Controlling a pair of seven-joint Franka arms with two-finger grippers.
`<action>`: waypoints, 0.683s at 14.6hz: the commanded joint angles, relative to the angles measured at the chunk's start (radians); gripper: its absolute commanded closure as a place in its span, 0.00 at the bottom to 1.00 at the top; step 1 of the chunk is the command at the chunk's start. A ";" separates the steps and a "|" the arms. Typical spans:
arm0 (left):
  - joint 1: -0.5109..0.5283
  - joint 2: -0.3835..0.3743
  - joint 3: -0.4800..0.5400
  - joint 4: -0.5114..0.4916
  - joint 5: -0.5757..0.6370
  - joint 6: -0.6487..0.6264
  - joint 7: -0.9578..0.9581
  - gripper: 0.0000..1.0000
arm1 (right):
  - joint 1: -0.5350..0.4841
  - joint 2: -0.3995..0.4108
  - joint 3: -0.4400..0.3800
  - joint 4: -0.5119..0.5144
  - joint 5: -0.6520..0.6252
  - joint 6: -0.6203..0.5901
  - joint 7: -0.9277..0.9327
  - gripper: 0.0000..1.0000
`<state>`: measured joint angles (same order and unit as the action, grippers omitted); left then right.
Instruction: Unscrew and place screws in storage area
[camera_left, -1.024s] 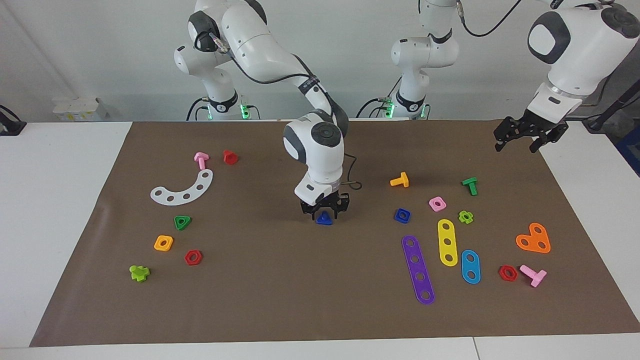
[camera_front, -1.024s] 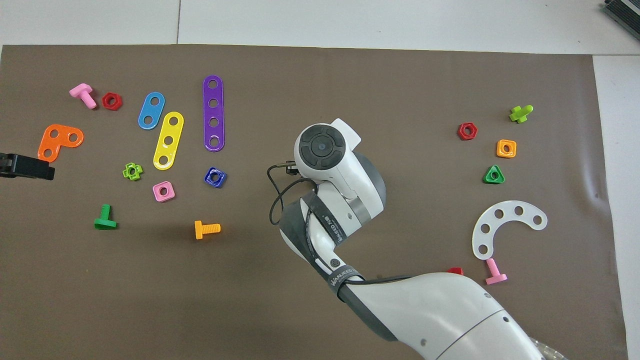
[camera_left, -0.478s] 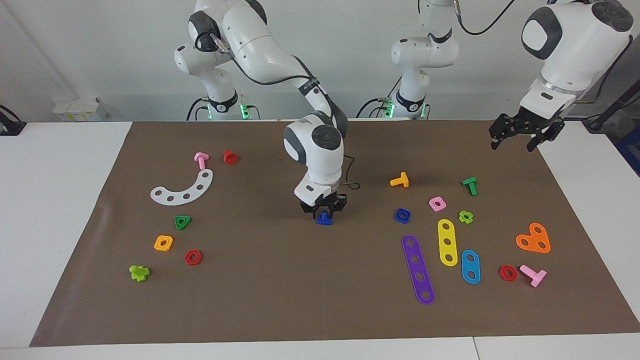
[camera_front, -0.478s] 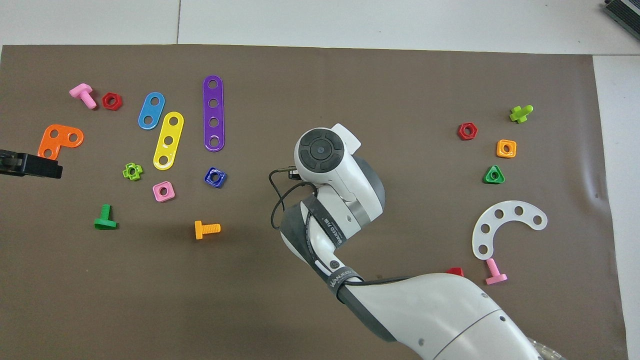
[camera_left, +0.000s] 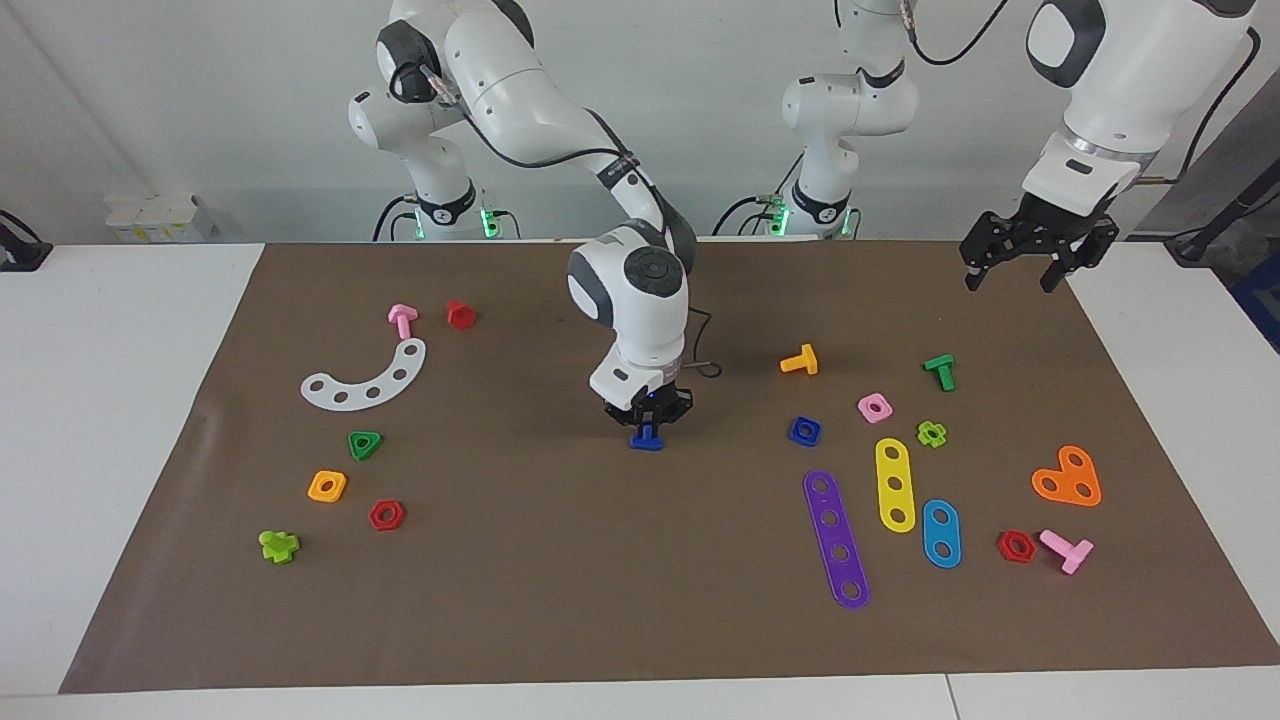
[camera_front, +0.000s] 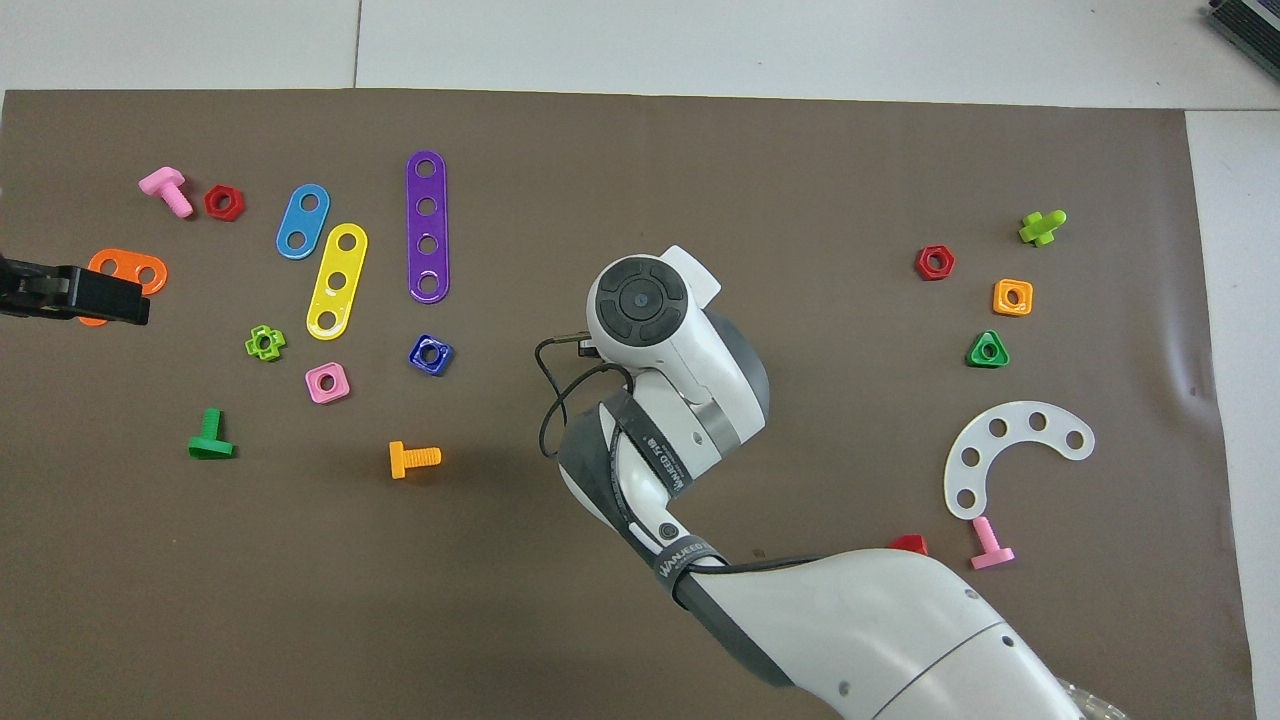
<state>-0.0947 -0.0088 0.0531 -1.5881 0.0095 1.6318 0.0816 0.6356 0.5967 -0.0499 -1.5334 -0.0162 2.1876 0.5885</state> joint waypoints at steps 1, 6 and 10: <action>0.088 0.024 -0.103 0.069 0.020 -0.052 -0.022 0.00 | -0.007 -0.020 -0.001 0.013 0.012 -0.008 0.024 1.00; 0.098 -0.023 -0.131 -0.009 0.018 -0.024 -0.072 0.00 | -0.164 -0.204 -0.002 -0.013 0.009 -0.130 -0.034 1.00; 0.101 -0.033 -0.130 -0.030 0.018 0.002 -0.062 0.00 | -0.335 -0.302 -0.002 -0.111 0.012 -0.212 -0.273 1.00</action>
<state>-0.0114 -0.0074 -0.0646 -1.5786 0.0132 1.6142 0.0217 0.3645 0.3450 -0.0678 -1.5493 -0.0152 1.9801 0.4124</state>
